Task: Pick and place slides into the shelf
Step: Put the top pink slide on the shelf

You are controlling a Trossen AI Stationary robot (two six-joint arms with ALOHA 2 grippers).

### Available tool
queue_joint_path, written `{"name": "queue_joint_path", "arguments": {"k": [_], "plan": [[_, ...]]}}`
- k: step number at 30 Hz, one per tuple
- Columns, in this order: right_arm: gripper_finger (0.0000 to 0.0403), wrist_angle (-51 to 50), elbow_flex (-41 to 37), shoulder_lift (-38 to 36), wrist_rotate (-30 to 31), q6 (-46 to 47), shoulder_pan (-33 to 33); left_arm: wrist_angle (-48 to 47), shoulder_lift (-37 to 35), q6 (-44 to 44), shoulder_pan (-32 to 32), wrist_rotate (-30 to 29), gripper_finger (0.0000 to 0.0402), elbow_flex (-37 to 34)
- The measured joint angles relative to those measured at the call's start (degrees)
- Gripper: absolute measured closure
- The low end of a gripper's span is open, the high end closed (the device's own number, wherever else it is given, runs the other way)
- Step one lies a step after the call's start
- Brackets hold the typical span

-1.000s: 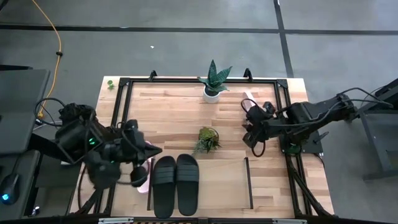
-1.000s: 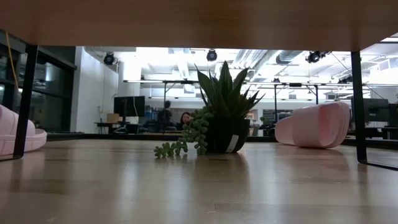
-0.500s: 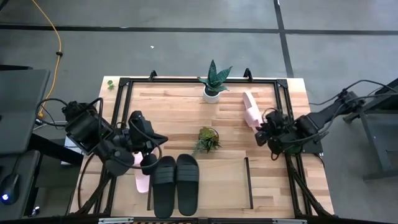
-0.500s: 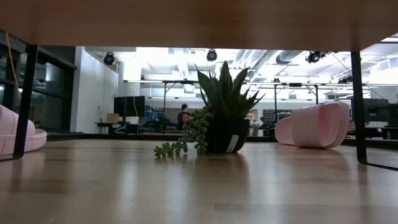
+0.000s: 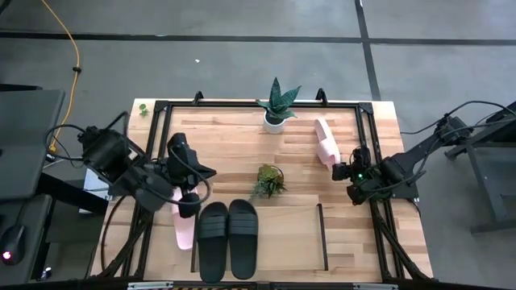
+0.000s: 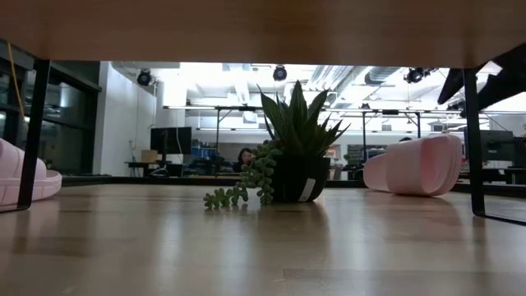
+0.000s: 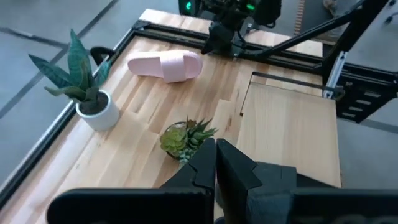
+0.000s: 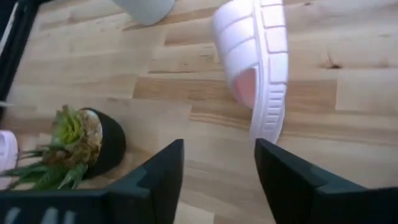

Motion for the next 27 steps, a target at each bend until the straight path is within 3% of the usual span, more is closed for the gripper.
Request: {"name": "queue_joint_path", "arguments": {"k": [5,11,19,27], "plan": [[0.018,-4.55,2.12,0.04,2.18,2.49,-0.5,-0.02,-2.62,2.85,-0.07,0.41,0.0399,0.0],[0.0185,-15.41,10.15,-1.04,1.0,-0.8,-5.75,-0.02,-4.93,5.44,-0.07,0.65,0.0399,0.0],[0.0187,-6.18,18.91,-5.13,-4.18,-28.49,-22.07,-0.02,-5.2,7.87,-0.07,0.65,0.0399,0.0],[0.0187,1.96,21.82,-4.67,-25.39,-57.07,-46.6,-0.02,-5.18,5.46,-0.04,-1.53,0.0399,0.0]]}}
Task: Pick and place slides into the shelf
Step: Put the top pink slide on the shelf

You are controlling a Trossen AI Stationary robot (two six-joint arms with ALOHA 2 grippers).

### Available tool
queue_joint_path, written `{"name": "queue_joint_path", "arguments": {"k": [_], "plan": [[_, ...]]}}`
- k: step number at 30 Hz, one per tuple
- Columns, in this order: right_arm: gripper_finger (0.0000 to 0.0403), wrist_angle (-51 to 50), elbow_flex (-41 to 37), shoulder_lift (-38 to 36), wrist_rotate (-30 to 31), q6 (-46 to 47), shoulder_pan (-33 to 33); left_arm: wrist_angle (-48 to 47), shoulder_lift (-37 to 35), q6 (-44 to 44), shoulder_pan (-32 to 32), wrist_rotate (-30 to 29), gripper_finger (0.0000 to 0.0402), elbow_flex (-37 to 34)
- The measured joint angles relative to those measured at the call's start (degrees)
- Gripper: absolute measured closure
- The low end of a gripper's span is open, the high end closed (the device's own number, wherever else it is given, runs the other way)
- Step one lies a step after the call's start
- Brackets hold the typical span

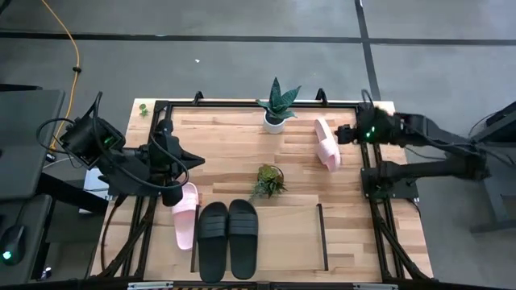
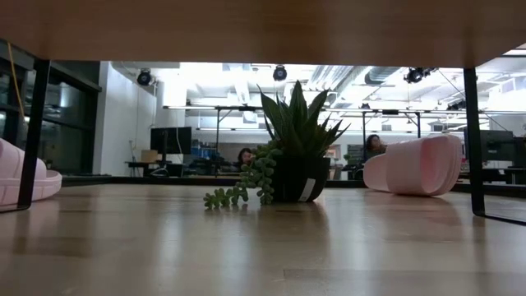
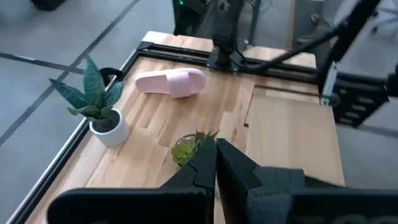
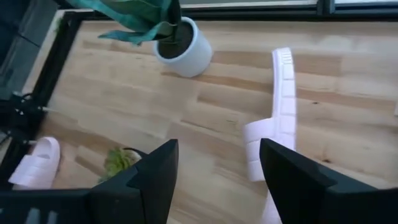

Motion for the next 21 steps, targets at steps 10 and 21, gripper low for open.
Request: {"name": "queue_joint_path", "arguments": {"k": [10,21], "plan": [[0.0187,3.92,-0.04,9.96,-25.82,-23.74,-26.0,0.0,0.0,-5.65,0.02,-1.03,0.0399,0.02],[0.0187,3.83,2.29,28.81,-34.46,-40.97,-38.46,0.0,0.04,-9.68,-0.02,0.42,0.0399,0.02]]}}
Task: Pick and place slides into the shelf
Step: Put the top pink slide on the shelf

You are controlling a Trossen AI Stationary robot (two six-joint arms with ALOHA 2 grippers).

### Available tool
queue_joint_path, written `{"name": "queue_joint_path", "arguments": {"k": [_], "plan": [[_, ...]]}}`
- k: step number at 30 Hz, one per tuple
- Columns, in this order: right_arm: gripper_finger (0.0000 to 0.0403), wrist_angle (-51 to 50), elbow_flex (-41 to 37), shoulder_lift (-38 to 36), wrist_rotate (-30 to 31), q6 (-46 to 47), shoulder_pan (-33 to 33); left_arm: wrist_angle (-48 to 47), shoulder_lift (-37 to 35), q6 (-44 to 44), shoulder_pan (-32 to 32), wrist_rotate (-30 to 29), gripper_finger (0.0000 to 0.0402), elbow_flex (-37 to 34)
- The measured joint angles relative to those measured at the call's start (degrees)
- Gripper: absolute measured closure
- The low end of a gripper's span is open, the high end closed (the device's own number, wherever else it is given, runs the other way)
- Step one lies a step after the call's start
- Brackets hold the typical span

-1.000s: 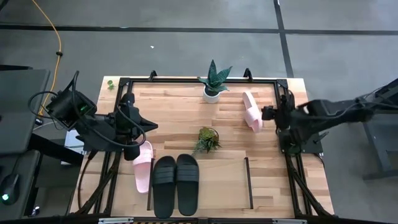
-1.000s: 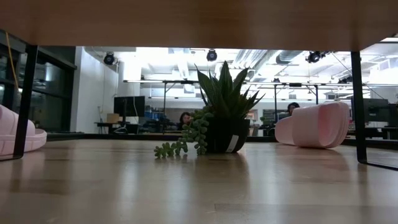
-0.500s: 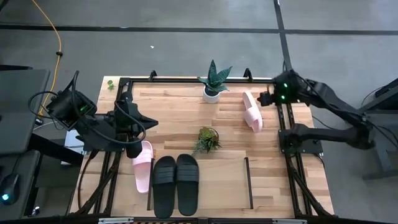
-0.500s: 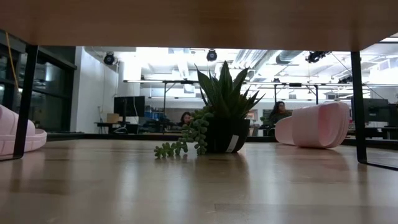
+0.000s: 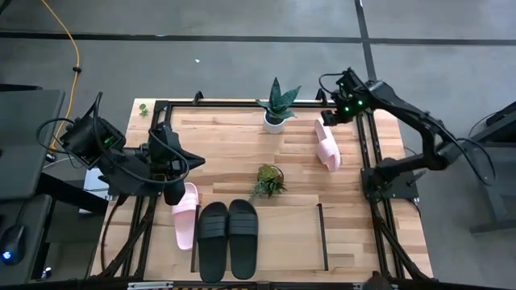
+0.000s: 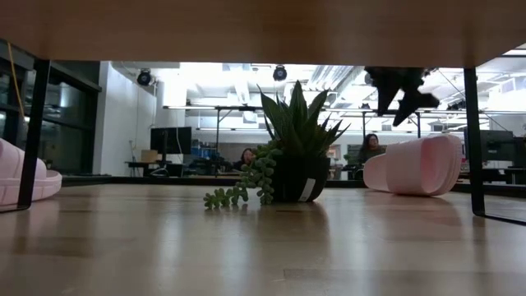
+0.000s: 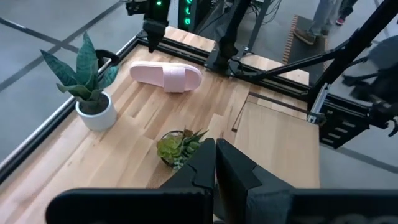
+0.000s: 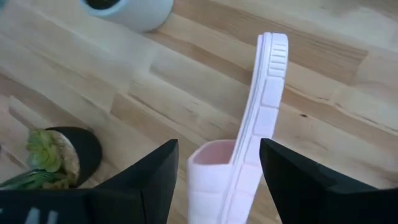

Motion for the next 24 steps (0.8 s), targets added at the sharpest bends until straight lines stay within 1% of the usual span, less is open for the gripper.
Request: {"name": "queue_joint_path", "arguments": {"k": [3,10,18,24], "plan": [[0.0187,0.07,0.91,3.57,-1.41,-2.07,-1.5,0.0,0.01,-0.95,0.0,0.08,0.0399,0.0],[0.0187,-2.24,1.88,9.74,-1.36,-7.3,-2.89,0.0,0.03,-2.08,0.0,0.08,0.0399,0.0],[0.0187,-0.34,1.88,13.93,-1.36,-9.38,-2.92,0.0,0.03,-2.06,0.0,0.0,0.0399,0.0],[0.0187,-0.1,1.88,16.51,0.18,-11.08,-2.92,0.0,0.03,-2.09,0.0,-0.18,0.0399,0.0]]}}
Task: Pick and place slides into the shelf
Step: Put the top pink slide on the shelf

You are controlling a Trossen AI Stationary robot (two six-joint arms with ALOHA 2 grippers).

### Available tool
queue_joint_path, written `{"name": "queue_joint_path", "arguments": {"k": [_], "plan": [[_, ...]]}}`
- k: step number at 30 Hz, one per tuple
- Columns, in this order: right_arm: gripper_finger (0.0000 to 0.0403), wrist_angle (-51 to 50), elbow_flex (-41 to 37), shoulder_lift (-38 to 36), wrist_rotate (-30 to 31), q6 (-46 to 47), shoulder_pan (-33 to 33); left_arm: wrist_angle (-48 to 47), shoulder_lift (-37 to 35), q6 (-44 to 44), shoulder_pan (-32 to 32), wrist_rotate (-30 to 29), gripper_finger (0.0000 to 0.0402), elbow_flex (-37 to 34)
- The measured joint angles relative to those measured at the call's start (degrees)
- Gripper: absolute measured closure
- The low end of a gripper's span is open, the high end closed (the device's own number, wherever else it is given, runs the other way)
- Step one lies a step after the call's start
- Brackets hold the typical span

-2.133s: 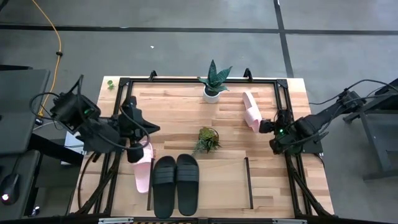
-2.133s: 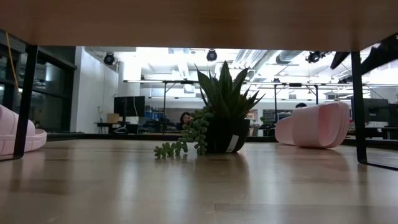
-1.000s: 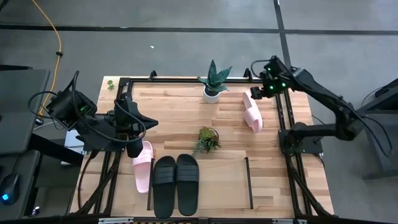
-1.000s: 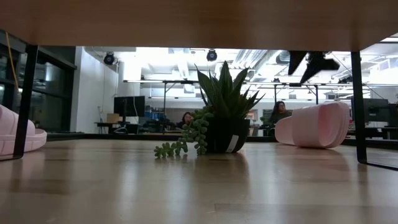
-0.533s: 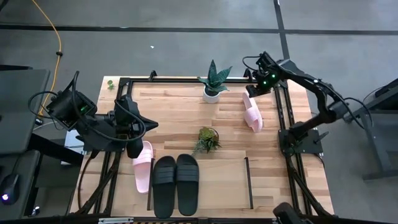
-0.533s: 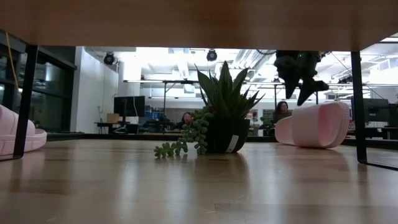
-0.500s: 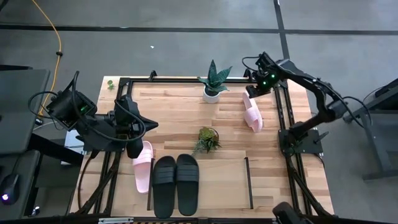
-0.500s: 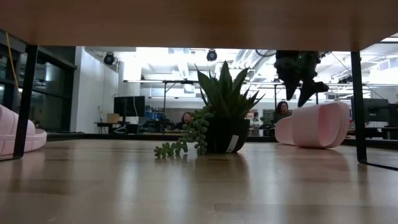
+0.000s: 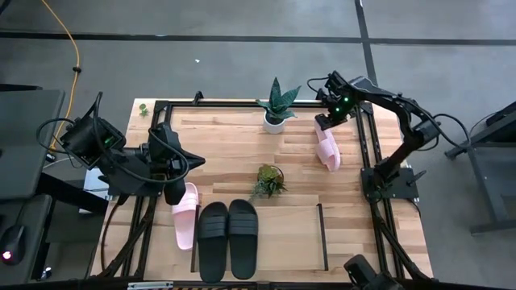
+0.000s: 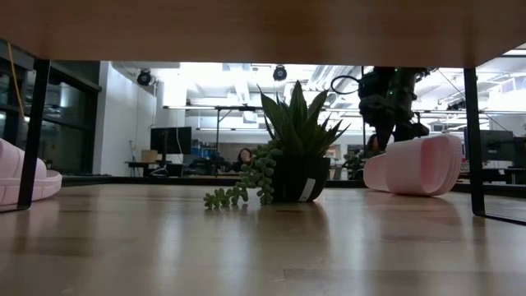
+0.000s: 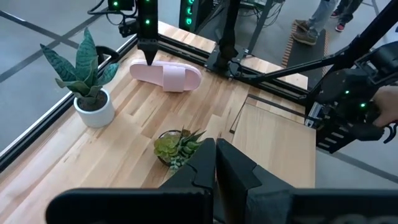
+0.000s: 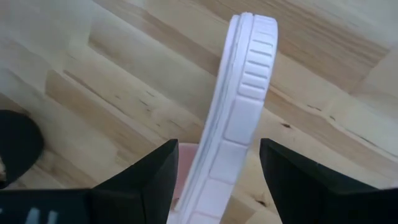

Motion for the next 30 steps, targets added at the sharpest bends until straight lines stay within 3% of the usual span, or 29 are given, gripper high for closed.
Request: {"name": "queue_joint_path", "arguments": {"k": [16,30], "plan": [[0.0194,2.92,0.0,1.91,2.22,-0.64,0.02,0.0,0.0,-0.28,0.0,-0.2,0.0399,0.02],[0.0298,3.17,-0.02,1.89,3.85,0.02,0.04,0.0,0.0,-0.39,0.0,-0.2,0.0399,0.02]]}}
